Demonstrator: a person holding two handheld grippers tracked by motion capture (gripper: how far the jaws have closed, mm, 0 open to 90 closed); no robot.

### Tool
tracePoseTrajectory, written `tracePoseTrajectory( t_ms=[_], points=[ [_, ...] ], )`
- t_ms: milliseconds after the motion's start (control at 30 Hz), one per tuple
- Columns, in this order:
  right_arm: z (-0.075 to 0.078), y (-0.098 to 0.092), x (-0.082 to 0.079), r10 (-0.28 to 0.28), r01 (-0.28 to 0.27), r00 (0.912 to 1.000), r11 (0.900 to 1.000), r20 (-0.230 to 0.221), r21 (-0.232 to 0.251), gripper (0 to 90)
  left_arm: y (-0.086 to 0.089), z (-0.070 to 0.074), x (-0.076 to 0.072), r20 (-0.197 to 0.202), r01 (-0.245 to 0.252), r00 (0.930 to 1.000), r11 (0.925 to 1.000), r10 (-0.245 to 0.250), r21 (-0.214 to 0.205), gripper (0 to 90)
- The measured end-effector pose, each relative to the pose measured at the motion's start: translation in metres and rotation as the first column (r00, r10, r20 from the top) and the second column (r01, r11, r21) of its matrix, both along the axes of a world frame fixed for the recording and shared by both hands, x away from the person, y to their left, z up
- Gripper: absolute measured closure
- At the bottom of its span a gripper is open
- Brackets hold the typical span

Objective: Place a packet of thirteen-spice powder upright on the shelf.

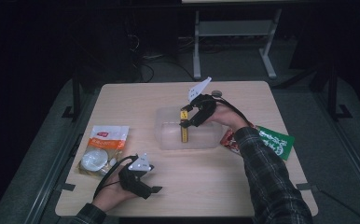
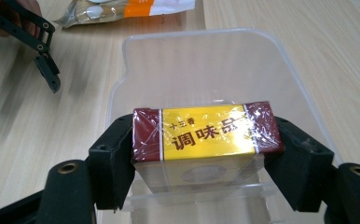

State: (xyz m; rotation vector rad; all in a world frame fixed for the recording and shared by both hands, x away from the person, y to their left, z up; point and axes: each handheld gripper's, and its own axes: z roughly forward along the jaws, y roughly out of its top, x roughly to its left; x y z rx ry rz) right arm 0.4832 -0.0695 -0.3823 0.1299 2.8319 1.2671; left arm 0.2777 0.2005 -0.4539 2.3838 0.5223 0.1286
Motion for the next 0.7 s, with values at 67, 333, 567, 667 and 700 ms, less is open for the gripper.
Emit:
tracePoseTrajectory(
  t_ms=[67,333,567,667,700],
  points=[
    [-0.002,0.000,0.000,0.000,0.000,1.0000,1.0000,0.002,-0.009,29.4,-0.001,0.000,0.000,0.009,0.005,0.9999,1.0000,-0.005,0.001,15.5],
    [-0.003,0.004,-0.003,-0.005,0.005,0.9999,0.9994,0.016,-0.035,28.2,-0.002,0.002,-0.003,0.000,-0.001,1.0000,0.9998,0.001,-0.022,15.1],
    [0.009,-0.002,-0.006,-0.061,0.061,0.9982,0.9982,-0.001,0.000,19.7,-0.003,0.009,-0.005,-0.009,-0.008,0.9999,1.0000,0.008,-0.003,13.2],
    [0.016,-0.007,-0.009,-0.081,0.081,0.9966,0.9967,-0.012,0.010,19.1,-0.004,0.008,-0.005,-0.010,-0.006,0.9999,0.9999,0.006,0.011,13.4],
    [0.021,-0.010,-0.014,-0.108,0.109,0.9939,0.9941,-0.019,0.006,18.8,-0.004,0.007,-0.006,-0.014,-0.011,0.9998,0.9999,0.011,0.007,13.9]
  ],
)
